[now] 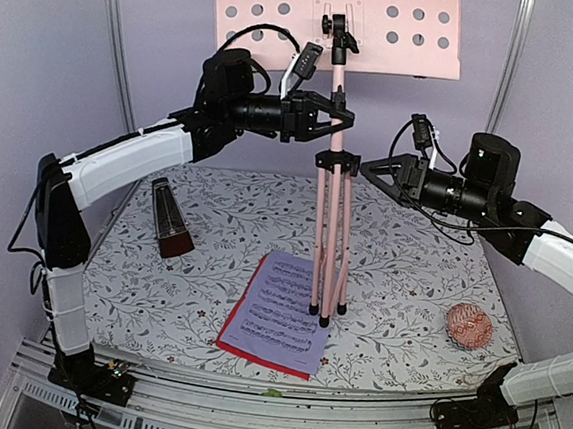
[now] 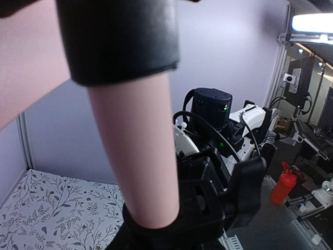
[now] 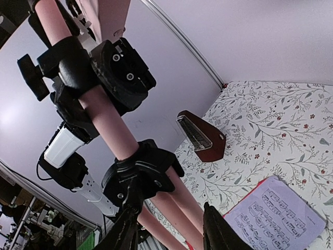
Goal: Set up the instrument practice props
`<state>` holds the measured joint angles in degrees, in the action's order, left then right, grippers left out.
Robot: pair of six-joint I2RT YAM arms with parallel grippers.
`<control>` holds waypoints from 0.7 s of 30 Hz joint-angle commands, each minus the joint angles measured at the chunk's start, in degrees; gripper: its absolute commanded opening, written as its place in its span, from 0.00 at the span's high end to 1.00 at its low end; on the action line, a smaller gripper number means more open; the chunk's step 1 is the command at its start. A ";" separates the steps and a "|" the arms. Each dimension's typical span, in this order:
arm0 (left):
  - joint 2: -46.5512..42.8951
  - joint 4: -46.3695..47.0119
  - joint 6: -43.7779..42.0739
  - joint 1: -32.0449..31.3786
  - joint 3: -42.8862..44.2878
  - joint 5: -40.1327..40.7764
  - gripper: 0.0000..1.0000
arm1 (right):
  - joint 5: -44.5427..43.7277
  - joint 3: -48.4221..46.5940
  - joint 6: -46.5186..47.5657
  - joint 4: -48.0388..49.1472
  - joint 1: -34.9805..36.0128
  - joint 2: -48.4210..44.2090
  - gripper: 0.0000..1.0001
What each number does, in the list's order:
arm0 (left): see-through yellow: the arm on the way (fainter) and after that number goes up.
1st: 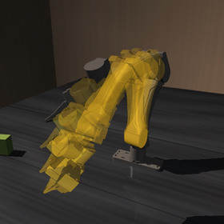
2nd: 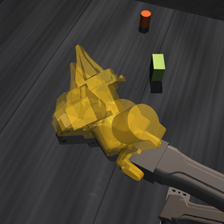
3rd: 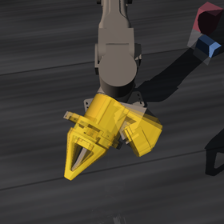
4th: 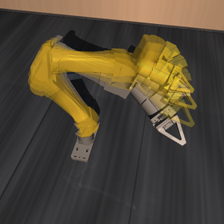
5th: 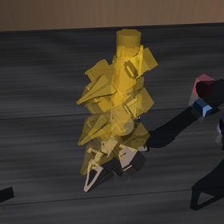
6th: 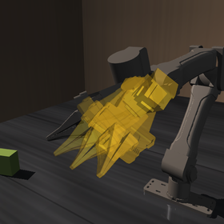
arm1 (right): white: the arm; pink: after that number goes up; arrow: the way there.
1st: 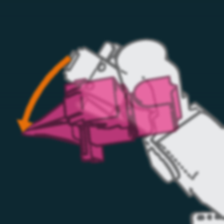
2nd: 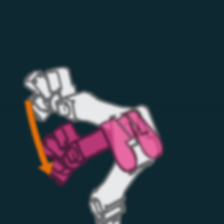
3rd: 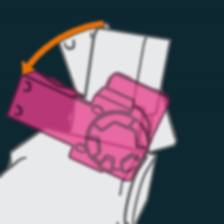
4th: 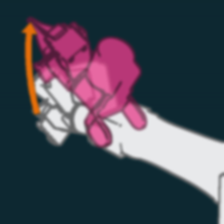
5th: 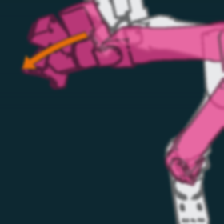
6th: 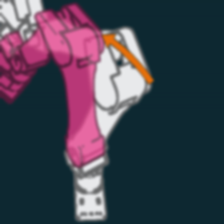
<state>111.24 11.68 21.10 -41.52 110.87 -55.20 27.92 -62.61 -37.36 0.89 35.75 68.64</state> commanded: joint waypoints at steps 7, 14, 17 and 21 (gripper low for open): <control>-3.17 6.92 -6.52 -1.28 7.87 2.78 1.00 | 2.67 -4.28 2.08 -1.94 2.81 0.93 0.66; -2.09 5.69 -6.82 -1.60 9.16 3.10 1.00 | 2.10 -4.52 2.77 -1.89 3.25 1.29 0.70; -1.87 5.28 -6.94 -1.84 9.37 2.95 1.00 | 0.50 -4.54 3.41 -1.71 3.28 1.25 0.71; -1.64 4.39 -7.25 -2.01 9.71 3.07 1.00 | 0.20 -5.45 3.90 -0.90 3.28 2.04 0.72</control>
<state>112.22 5.34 16.49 -42.46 114.91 -53.28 29.10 -65.43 -34.81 -1.04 38.63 69.58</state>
